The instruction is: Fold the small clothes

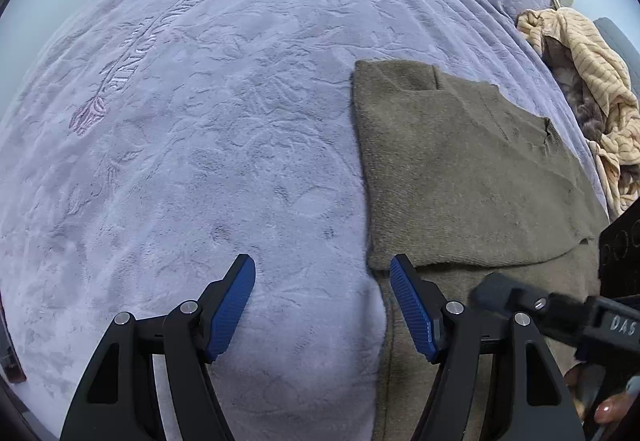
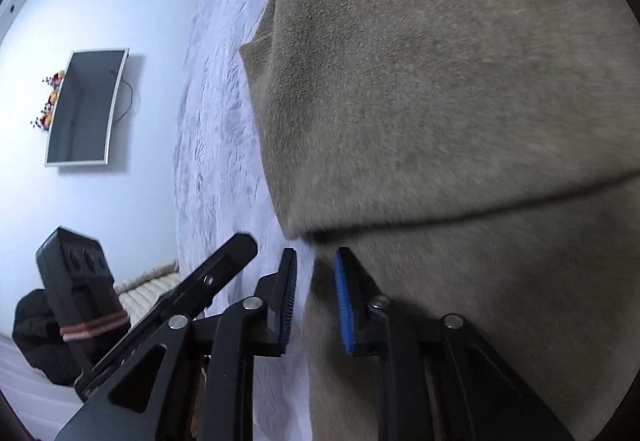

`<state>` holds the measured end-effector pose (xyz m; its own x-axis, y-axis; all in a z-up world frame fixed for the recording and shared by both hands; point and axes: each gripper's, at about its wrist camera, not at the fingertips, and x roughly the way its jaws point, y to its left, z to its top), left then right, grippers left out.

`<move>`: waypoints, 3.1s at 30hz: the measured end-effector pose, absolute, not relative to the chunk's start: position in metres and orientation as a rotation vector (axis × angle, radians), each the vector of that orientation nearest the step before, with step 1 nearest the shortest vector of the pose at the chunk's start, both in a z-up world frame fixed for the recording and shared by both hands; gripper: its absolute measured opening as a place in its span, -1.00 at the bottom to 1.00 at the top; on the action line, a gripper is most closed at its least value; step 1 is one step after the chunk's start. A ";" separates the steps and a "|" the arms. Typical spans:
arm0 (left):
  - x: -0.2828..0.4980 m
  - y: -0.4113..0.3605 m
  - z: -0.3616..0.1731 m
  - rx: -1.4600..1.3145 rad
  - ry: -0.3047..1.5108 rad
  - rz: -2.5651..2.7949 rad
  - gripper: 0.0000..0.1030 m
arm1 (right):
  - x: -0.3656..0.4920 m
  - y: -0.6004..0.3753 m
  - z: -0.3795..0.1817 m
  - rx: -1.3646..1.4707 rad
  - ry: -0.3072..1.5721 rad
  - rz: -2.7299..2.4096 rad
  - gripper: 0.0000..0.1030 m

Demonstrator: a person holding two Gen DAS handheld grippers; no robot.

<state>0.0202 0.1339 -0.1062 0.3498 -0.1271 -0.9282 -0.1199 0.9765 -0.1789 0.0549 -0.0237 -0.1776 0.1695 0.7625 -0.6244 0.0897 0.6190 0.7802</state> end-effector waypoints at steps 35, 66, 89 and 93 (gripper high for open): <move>0.168 0.114 -0.135 -0.361 1.183 -0.072 -0.62 | 0.062 -0.309 -0.171 1.011 1.041 0.000 -0.67; 0.090 0.068 -0.099 -0.214 1.226 -0.075 0.36 | 0.000 -0.337 -0.147 0.932 1.062 0.013 -0.12; 0.044 -0.200 -0.104 -0.023 1.314 -0.475 0.36 | -0.132 -0.517 -0.170 1.246 0.821 -0.353 -0.11; 0.043 -0.222 -0.105 -0.016 1.310 -0.490 0.36 | -0.154 -0.551 -0.183 1.348 0.726 -0.426 -0.11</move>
